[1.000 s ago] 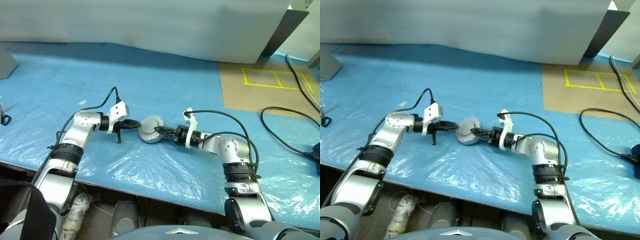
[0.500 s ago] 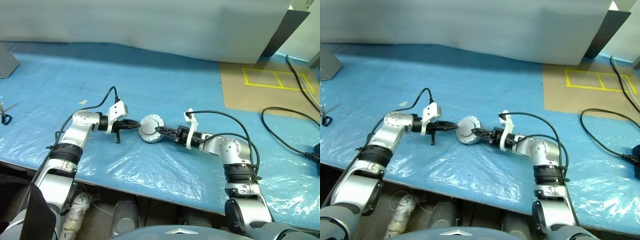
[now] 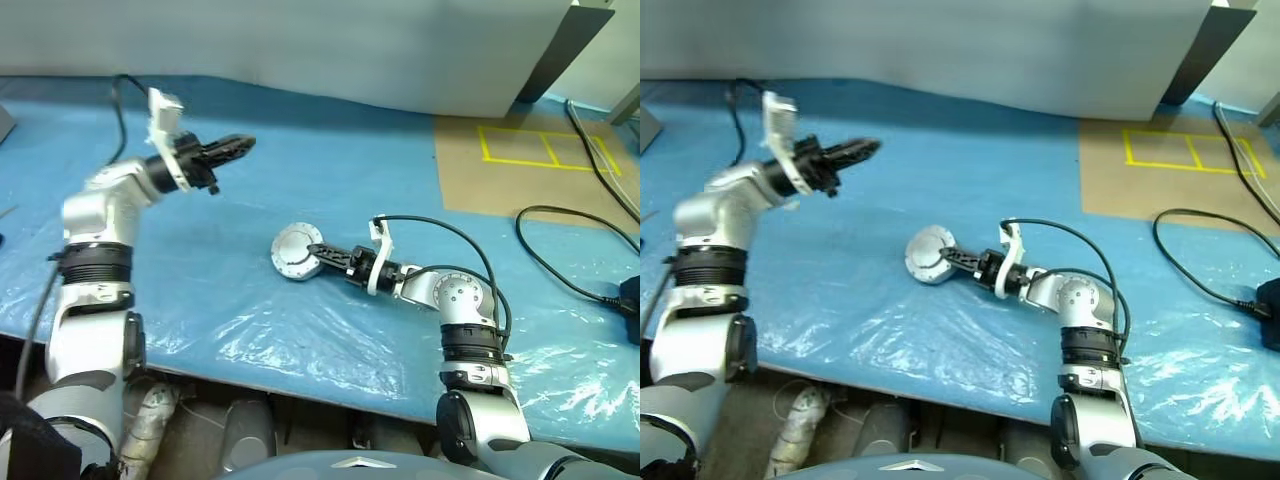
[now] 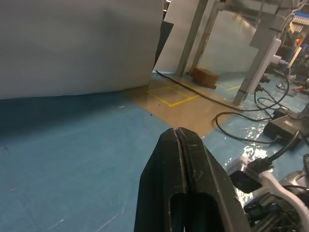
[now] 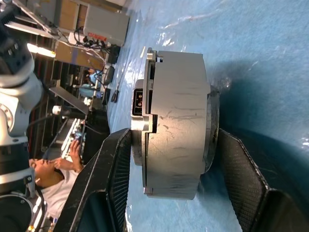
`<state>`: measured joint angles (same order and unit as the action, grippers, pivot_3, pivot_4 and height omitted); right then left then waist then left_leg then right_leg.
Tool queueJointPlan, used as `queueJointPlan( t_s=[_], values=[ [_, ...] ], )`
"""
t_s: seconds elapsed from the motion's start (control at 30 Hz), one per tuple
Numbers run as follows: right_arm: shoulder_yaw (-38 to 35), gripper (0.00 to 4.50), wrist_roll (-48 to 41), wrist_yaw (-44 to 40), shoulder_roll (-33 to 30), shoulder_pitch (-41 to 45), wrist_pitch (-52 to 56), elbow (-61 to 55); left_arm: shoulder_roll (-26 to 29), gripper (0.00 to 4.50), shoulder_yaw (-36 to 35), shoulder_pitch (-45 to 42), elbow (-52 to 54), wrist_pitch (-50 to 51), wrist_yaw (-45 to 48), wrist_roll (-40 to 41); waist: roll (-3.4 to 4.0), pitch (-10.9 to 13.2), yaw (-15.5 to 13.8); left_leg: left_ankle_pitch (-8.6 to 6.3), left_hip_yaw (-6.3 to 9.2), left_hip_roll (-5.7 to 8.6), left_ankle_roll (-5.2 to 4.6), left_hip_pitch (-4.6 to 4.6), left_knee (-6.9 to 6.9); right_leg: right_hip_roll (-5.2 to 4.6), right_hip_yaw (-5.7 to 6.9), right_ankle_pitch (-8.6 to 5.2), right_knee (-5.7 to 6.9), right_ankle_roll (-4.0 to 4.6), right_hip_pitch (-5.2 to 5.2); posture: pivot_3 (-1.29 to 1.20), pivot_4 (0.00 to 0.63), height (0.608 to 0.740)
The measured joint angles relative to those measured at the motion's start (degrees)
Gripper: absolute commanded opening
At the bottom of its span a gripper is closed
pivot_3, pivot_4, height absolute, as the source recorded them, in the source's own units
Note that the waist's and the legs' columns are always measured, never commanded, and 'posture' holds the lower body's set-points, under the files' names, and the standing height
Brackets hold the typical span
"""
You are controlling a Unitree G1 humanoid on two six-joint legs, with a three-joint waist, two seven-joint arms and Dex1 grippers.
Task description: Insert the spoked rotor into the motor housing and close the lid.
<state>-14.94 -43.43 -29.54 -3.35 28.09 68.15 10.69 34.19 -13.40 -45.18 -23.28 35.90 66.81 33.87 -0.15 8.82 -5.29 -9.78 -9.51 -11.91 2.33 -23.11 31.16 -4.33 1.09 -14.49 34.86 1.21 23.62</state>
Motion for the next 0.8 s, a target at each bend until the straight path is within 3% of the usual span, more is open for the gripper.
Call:
queueJointPlan(
  t_s=[0.23,0.47,0.67,0.8],
  values=[
    [-1.94,2.38,-1.15,1.22,0.41,-0.12,0.07,0.34,3.98,0.00,-1.35,19.20,11.20,14.31,0.30,6.54,-0.12,0.10,-0.57,-0.01,0.18,-0.13,0.02,-0.11,0.15,-0.02,0.28,-0.01,0.02,0.02,-0.15,0.00,0.150,0.740],
    [-5.77,2.38,-6.75,3.48,0.85,-0.18,3.24,-2.81,2.37,0.00,-4.00,36.71,28.53,21.56,-4.09,13.80,-0.08,0.13,-0.39,0.00,0.21,-0.05,0.01,0.04,0.15,-0.09,0.22,-0.01,-0.01,0.02,-0.35,0.00,0.150,0.740],
    [-8.84,2.38,-14.17,7.87,1.78,1.97,7.41,-7.08,-7.86,0.00,-4.92,34.75,32.00,24.10,-14.83,21.64,-0.07,0.13,-0.29,0.01,0.27,-0.06,-0.01,0.15,0.38,-0.07,0.20,0.00,0.19,0.02,-0.45,0.00,0.150,0.740],
    [-9.53,2.38,-17.23,11.02,1.81,2.01,8.65,-8.09,-11.82,0.00,-7.61,33.13,32.63,26.61,-22.11,29.30,-0.07,0.13,-0.12,0.01,0.34,-0.06,-0.01,0.15,0.42,0.00,0.16,0.00,0.20,0.01,-0.45,0.00,0.150,0.740]
  ],
)
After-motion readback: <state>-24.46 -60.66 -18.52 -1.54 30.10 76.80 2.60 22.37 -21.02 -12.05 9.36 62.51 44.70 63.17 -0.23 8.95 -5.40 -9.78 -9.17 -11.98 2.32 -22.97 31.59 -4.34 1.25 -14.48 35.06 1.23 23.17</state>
